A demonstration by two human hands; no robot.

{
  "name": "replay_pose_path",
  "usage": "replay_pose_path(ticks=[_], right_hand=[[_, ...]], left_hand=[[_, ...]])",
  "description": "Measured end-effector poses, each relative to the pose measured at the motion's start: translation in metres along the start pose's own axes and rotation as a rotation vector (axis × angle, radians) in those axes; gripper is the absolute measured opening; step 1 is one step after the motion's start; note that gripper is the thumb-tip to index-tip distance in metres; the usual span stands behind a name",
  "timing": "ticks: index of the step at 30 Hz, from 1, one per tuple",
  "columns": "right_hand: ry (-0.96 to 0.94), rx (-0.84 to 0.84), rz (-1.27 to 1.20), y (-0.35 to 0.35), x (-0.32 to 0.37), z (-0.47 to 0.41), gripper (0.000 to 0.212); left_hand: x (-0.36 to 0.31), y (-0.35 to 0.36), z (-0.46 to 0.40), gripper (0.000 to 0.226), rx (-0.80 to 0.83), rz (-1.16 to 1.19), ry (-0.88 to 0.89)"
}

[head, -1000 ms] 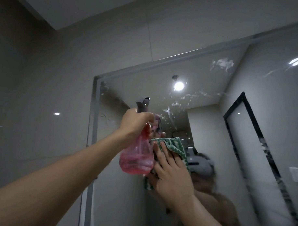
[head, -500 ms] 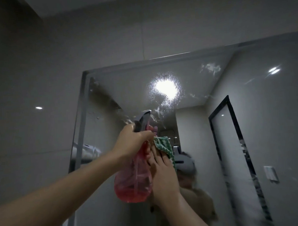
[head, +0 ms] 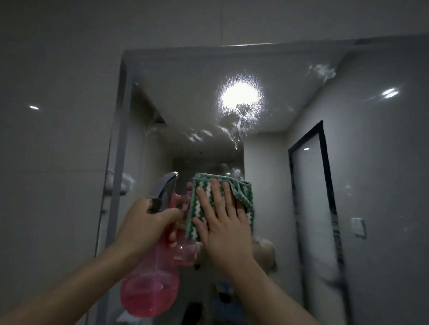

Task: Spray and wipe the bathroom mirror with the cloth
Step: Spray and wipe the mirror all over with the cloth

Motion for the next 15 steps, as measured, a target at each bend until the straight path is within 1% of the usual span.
replay_pose_path(ticks=[2, 3, 4, 6, 9, 10, 12, 15], right_hand=[[-0.022, 0.032, 0.009, 0.003, 0.008, 0.013, 0.062], [-0.046, 0.05, 0.016, 0.004, 0.012, 0.019, 0.062], [-0.067, 0.068, 0.027, 0.004, 0.014, 0.024, 0.062], [-0.115, 0.088, 0.05, 0.001, 0.014, 0.027, 0.061], [-0.264, 0.131, 0.103, -0.006, -0.003, 0.008, 0.057], [-0.292, 0.138, 0.134, -0.01, -0.012, -0.005, 0.055], [-0.281, 0.126, 0.177, -0.024, -0.031, -0.036, 0.055], [-0.189, 0.144, 0.179, -0.041, -0.058, -0.072, 0.055]], left_hand=[[0.009, -0.006, 0.011, 0.048, -0.018, 0.008, -0.003], [0.013, -0.007, 0.016, 0.045, -0.02, 0.044, -0.012], [0.015, -0.009, 0.023, 0.035, -0.016, 0.079, -0.033], [0.017, -0.011, 0.033, 0.005, 0.009, 0.147, -0.088], [0.022, -0.019, 0.034, 0.03, 0.006, 0.168, -0.111], [0.022, -0.022, 0.031, 0.034, -0.018, 0.151, -0.119], [0.022, -0.026, 0.021, 0.028, -0.041, 0.12, -0.099], [0.016, -0.023, 0.008, 0.022, -0.037, 0.15, -0.05]])
Point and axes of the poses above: each hand's wrist, its own z-axis away from the middle knuckle, its own y-axis out of the palm, x = y × z, the point moved 2 cm from there along -z, towards the middle knuckle, and after that the axes turned 1 degree about -x, right-handed, at the moved point
